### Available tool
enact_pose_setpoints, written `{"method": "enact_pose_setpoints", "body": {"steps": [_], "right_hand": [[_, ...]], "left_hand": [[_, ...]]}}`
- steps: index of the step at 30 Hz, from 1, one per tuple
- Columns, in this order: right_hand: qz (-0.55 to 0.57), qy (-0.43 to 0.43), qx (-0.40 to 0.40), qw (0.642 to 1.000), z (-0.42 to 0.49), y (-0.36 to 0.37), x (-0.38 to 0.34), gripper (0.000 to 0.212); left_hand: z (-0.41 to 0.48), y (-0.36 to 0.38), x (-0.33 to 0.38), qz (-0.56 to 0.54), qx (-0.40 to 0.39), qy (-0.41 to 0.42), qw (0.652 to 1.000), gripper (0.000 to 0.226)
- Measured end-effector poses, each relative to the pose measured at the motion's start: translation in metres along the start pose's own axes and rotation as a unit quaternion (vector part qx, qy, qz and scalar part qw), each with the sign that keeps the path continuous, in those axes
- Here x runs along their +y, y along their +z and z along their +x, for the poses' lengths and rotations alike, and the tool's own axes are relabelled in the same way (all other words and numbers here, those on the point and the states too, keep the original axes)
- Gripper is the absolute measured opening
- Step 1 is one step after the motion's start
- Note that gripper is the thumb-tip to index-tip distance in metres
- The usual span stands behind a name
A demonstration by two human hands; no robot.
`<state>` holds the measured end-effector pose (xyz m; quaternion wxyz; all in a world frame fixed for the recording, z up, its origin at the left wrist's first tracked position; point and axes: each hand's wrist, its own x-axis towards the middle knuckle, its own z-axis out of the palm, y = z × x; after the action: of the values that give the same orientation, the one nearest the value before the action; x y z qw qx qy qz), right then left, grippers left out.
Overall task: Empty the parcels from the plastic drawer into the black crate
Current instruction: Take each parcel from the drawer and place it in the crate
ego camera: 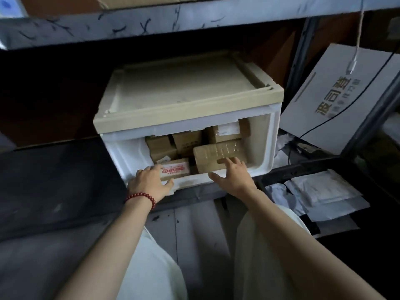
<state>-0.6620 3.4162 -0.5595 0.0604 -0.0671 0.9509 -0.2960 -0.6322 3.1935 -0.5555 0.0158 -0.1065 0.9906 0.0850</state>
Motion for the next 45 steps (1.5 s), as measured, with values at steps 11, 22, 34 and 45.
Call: {"method": "enact_pose_setpoints", "body": {"steps": [11,22,34,45], "right_hand": [[0.069,-0.043,-0.055,0.995,0.056,0.054,-0.034,0.059],[0.084,0.026,-0.123,0.989,0.112,0.103,-0.047,0.061],[0.063,0.032,-0.137,0.988,0.134,0.121,-0.046,0.065],[0.110,0.005,-0.087,0.990,0.128,0.108,-0.045,0.068]], "left_hand": [[0.048,0.026,-0.020,-0.080,-0.013,-0.023,0.996,0.057],[0.106,0.066,-0.008,-0.123,-0.078,-0.047,0.988,0.073],[0.130,0.083,-0.019,-0.181,-0.103,-0.120,0.971,0.075],[0.119,0.065,-0.023,-0.222,0.015,-0.085,0.971,0.064]]}}
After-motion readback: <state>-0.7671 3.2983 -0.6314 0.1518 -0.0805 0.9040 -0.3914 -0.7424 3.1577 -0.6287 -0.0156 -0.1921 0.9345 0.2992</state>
